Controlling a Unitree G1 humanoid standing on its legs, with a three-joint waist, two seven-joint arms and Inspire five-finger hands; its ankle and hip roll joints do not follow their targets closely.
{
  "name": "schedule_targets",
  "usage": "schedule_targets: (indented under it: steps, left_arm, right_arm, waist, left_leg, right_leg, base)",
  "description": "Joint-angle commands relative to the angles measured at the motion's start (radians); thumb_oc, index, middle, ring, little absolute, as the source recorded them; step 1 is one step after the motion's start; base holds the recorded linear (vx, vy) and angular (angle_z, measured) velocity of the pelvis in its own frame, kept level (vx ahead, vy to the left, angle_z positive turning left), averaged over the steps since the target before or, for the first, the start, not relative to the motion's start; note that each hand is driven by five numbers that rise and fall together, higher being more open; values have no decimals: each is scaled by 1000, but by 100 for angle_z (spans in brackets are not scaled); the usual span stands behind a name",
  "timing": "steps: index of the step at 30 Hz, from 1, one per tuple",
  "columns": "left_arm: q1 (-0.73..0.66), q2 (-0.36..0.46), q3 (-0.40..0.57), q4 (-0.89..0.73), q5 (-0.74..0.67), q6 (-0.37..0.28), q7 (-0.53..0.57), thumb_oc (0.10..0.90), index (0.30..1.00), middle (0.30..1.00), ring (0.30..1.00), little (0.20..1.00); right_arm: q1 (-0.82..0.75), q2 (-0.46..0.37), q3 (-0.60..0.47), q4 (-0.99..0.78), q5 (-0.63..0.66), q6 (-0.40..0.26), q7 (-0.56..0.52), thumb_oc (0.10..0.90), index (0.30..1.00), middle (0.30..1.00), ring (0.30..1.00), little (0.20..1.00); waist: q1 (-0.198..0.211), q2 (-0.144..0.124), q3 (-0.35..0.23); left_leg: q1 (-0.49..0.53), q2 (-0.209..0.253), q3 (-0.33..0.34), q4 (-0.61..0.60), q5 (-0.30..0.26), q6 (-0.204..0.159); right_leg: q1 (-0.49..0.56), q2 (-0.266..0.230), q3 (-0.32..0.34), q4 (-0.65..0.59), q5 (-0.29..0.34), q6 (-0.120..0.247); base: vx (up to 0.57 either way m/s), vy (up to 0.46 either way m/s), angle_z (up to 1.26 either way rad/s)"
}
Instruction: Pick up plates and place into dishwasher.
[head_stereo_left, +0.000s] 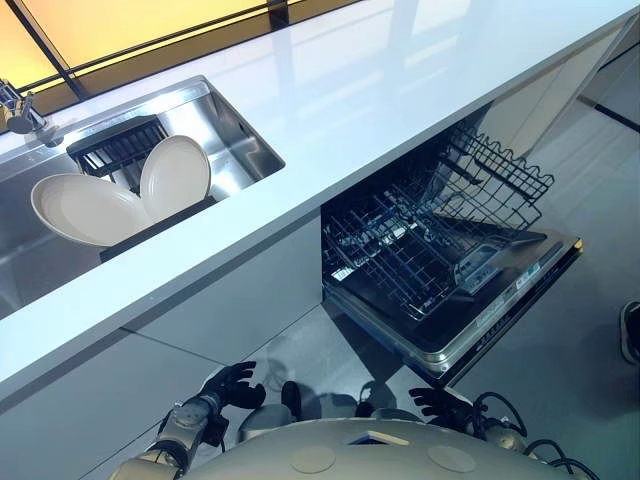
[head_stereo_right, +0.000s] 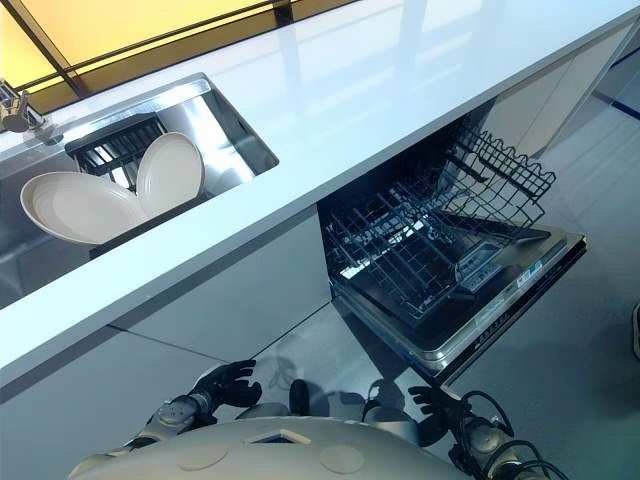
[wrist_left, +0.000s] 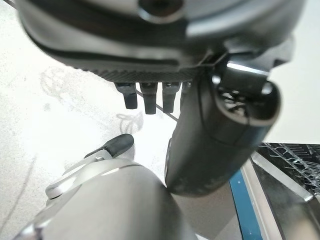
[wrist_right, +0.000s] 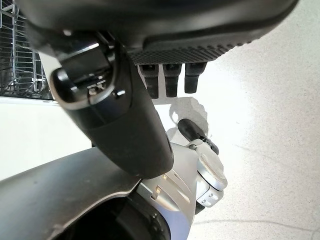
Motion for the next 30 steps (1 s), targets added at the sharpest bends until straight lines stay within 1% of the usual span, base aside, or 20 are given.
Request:
schedule_targets:
  steps: [1,6,13,16,18,21,23,25,26,27,28,29,30]
  left_arm:
    - [-34,-29,-35,34,4,-23,-30,800,900,900,900,900]
    - [-41,-25,-40,33,-6,-14,-32,800,900,900,900,900]
    - [-43,-22,-32,43,-7,-26,-24,800,900,900,900,900]
    - [-43,-23,-24,42,-44,-59,-19,800,900,900,900,900]
    - [-44,-24,-13,32,-106,-113,-28,800,900,900,900,900]
    - [-48,-23,-18,-25,-164,-165,-103,800,900,900,900,900]
    - [-49,-10,-61,-106,-142,-191,-168,800,900,900,900,900]
    - [-55,16,-108,-213,-96,-231,-181,800,900,900,900,900]
    - [-61,34,-131,-287,-102,-229,-197,800,900,900,900,900]
    - [-66,53,-146,-375,-126,-211,-232,800,900,900,900,900]
    - [-71,77,-159,-476,-186,-167,-296,800,900,900,900,900]
    - [-75,91,-164,-540,-232,-151,-352,800,900,900,900,900]
    - [-82,111,-162,-653,-298,-92,-432,800,900,900,900,900]
  right_arm:
    - [-82,55,-11,-11,33,-23,-12,800,900,900,900,900]
    - [-86,51,-5,-12,51,-17,-12,800,900,900,900,900]
    - [-84,52,-4,-10,41,-21,-13,800,900,900,900,900]
    - [-85,54,2,-15,40,-14,-13,800,900,900,900,900]
    - [-86,54,4,-16,34,-14,-12,800,900,900,900,900]
    - [-87,48,6,-32,34,-4,-7,800,900,900,900,900]
    - [-89,35,5,-53,36,8,2,800,900,900,900,900]
    - [-88,22,3,-73,34,16,12,800,900,900,900,900]
    - [-87,15,7,-87,37,24,15,800,900,900,900,900]
    - [-85,7,9,-101,41,30,17,800,900,900,900,900]
    - [-83,1,11,-115,45,39,19,800,900,900,900,900]
    - [-81,-2,12,-126,47,46,19,800,900,900,900,900]
    - [-78,-8,11,-139,50,52,20,800,900,900,900,900]
  waist:
    - [24,-6,1]
    - [21,-5,0]
    - [21,-7,-2]
    - [21,-9,-3]
    - [21,-9,-3]
    - [24,-9,2]
    - [25,-6,8]
    - [24,-1,13]
    - [24,2,15]
    - [24,6,18]
    - [26,10,21]
    - [27,12,23]
    - [29,15,25]
  left_leg:
    - [35,-58,36,73,-174,26]
    - [34,-56,39,73,-173,25]
    - [36,-55,43,76,-174,26]
    - [37,-53,44,75,-174,25]
    - [39,-52,46,71,-172,23]
    - [36,-49,47,71,-171,20]
    - [31,-47,51,72,-168,20]
    - [28,-45,54,68,-163,20]
    - [28,-44,54,65,-161,19]
    - [27,-44,52,63,-159,19]
    - [25,-45,50,62,-157,20]
    - [23,-45,48,63,-156,21]
    - [22,-45,45,62,-154,22]
  right_leg:
    - [-87,12,-17,100,-40,33]
    - [-86,11,-10,96,-37,34]
    - [-85,10,-10,97,-37,34]
    - [-85,11,-8,97,-37,34]
    - [-84,12,-7,96,-36,35]
    - [-88,12,-12,98,-35,37]
    - [-94,12,-15,101,-33,38]
    - [-101,12,-14,104,-29,39]
    - [-104,12,-15,105,-29,40]
    - [-106,12,-15,106,-28,40]
    - [-109,12,-14,109,-28,40]
    - [-111,12,-13,110,-28,40]
    - [-114,12,-14,113,-27,40]
  base:
    - [0,0,0]
    - [0,0,0]
    - [0,0,0]
    - [2,-1,-1]
    - [3,-1,-2]
    - [0,0,0]
    - [-35,7,0]
    - [-30,28,-1]
    - [-26,40,-3]
    - [-28,41,-5]
    - [-29,36,-1]
    - [0,0,0]
    - [0,0,0]
